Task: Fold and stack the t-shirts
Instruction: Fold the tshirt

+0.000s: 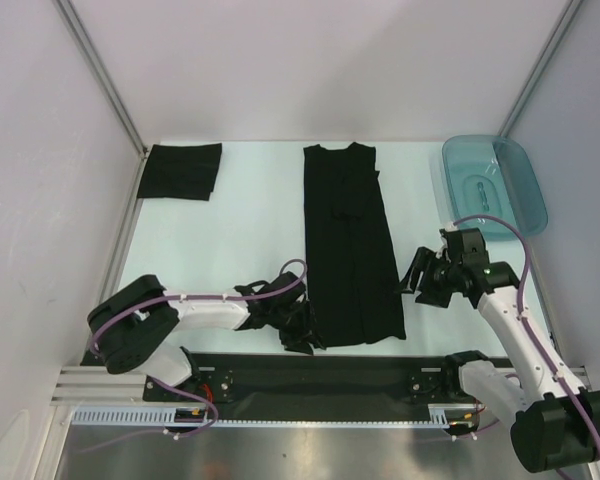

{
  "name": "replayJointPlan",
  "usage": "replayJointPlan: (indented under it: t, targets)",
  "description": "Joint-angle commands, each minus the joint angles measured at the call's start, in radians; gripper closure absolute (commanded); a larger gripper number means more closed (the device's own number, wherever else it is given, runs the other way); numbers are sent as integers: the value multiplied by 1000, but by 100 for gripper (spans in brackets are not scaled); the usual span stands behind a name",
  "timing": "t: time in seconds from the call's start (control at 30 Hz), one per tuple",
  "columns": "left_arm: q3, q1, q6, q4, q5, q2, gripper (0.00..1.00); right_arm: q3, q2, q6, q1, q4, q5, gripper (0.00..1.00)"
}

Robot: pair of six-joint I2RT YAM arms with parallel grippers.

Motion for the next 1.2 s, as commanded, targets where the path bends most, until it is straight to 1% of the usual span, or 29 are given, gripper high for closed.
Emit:
replayJointPlan:
  t: [0.0,0.1,0.27,0.33,0.4,0.47,0.53,0.57,0.6,0.67,0.7,0.77,0.83,0.9,1.03,1.07,1.17]
  targets:
    - [-9,-15,-74,33,-35,43,54,32,-48,23,-1,-17,3,36]
    - [-18,-18,-106,-11,-70,25,53,39,-67,11,-1,-42,18,36]
    - [-38,-14,-142,-20,-104,14,53,22,-74,17,1,-71,6,36]
    - [-29,-12,-137,-31,-105,31,56,5,-82,25,1,-72,0,32]
    - [-26,-12,-137,-34,-110,41,64,-18,-85,32,1,-71,-11,27]
    - [-24,-8,-134,-30,-115,52,68,-30,-82,35,1,-79,-28,25]
    - [-4,-3,-111,-59,-125,64,76,-65,-76,48,-1,-74,-39,24]
    - [5,-2,-101,-71,-134,66,82,-82,-73,51,-1,-62,-46,24]
    - [15,2,-94,-88,-139,69,86,-101,-56,54,-4,-56,-69,25]
    - [19,9,-79,-102,-147,64,93,-148,-37,66,-4,-48,-65,29]
    - [25,9,-74,-122,-154,58,100,-162,-31,72,-4,-40,-68,31]
    - [29,12,-56,-146,-183,40,100,-193,-25,81,-5,-33,-51,34]
    - [32,15,-41,-172,-196,29,100,-216,-28,85,-5,-23,-19,43]
    - [34,15,-31,-194,-205,14,99,-234,-27,98,-9,-17,-13,48]
    - [43,15,-18,-200,-210,14,100,-271,-24,117,-25,48,-12,44]
    - [52,15,-15,-209,-213,14,100,-283,-21,120,-28,59,-11,41]
    - [60,15,2,-223,-217,15,100,-300,8,112,-48,84,20,36]
